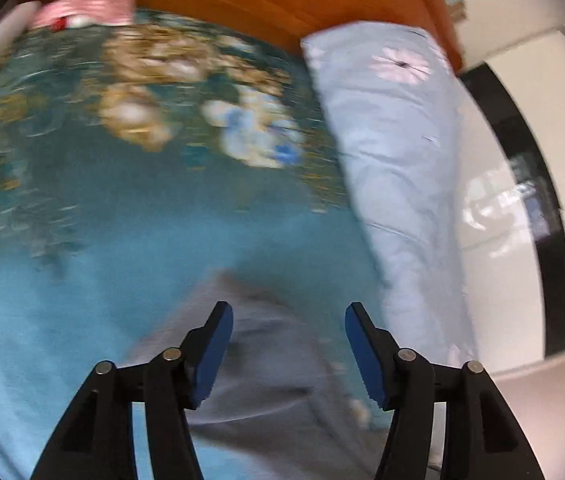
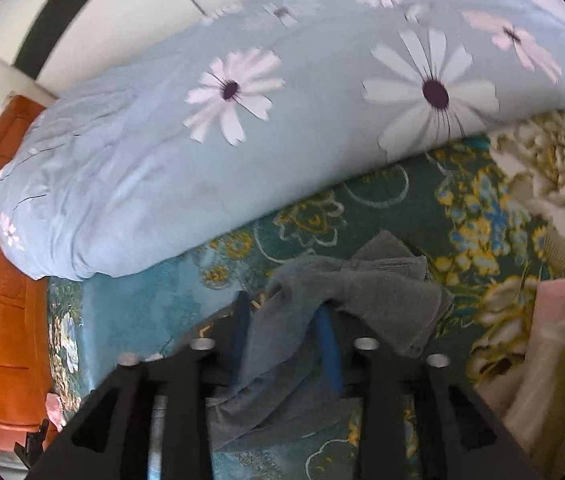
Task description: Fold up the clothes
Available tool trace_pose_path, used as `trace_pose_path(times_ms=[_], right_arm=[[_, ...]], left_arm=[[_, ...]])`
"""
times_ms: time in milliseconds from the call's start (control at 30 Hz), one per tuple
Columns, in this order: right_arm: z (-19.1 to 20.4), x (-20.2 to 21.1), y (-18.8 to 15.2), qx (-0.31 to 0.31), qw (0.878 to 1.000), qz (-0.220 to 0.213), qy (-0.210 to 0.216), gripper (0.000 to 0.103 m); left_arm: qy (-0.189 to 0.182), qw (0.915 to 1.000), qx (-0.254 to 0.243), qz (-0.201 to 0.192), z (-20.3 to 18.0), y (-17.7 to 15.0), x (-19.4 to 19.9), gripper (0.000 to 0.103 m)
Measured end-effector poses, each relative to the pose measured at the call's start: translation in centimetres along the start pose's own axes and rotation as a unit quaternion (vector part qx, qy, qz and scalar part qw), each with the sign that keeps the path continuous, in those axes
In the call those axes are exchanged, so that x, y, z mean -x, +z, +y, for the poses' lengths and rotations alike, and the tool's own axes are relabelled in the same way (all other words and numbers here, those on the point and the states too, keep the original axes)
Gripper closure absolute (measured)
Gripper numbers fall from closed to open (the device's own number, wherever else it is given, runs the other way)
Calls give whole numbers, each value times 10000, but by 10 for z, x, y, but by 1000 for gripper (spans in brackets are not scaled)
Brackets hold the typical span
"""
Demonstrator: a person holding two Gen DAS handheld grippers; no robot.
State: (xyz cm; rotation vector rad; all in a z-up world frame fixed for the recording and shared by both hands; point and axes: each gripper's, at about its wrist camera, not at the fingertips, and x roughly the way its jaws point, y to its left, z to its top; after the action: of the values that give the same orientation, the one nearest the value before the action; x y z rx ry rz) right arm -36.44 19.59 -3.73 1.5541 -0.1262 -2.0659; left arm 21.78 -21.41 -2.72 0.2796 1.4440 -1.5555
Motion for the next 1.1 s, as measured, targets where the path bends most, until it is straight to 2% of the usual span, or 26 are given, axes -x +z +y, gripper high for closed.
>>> trace_pose_path(times_ms=[100,167,267,333,433,600,667,767,833,867,900,967,1100], right_arm=[[16,27,-18,580,9970,-496,-155,52],[22,38,-33,845,9945,-617,-99,50],[30,42,-58,1207,9916,-452,104,50],[33,38,-74,1324,9907,-209,232,50],[36,28,-97,1431,9888,178,394,50],[34,15,-117,1463,9875,474,334,50],[33,12,-120,1523,9865,536,277,50],[32,10,-127,1618,9848,602,191,50],[29,6,-131,1571,9851,680,161,50],[28,4,-132,1530,9855,725,151,50],[27,2,-134,1490,9857,766,150,50],[26,0,-137,1440,9859,833,169,50],[25,4,-142,1511,9846,862,198,50]], left_arm=[[144,9983,555,81,52,-11,6,37],[59,9946,1012,213,83,-23,2,34],[-243,9858,1609,426,119,-44,-13,31],[-497,9822,1736,517,125,-53,-27,30],[-722,9843,1556,414,117,-52,-37,28],[-352,9942,989,251,106,-41,-62,26],[-330,9967,730,144,101,-38,-67,26],[-390,9963,733,223,97,-33,-74,28],[-423,9956,778,298,95,-30,-79,41],[-472,9943,890,357,96,-30,-80,55],[-486,9930,996,399,95,-30,-81,66],[-463,9933,1022,279,86,-28,-72,75],[-417,9963,726,-181,62,-9,-34,80]])
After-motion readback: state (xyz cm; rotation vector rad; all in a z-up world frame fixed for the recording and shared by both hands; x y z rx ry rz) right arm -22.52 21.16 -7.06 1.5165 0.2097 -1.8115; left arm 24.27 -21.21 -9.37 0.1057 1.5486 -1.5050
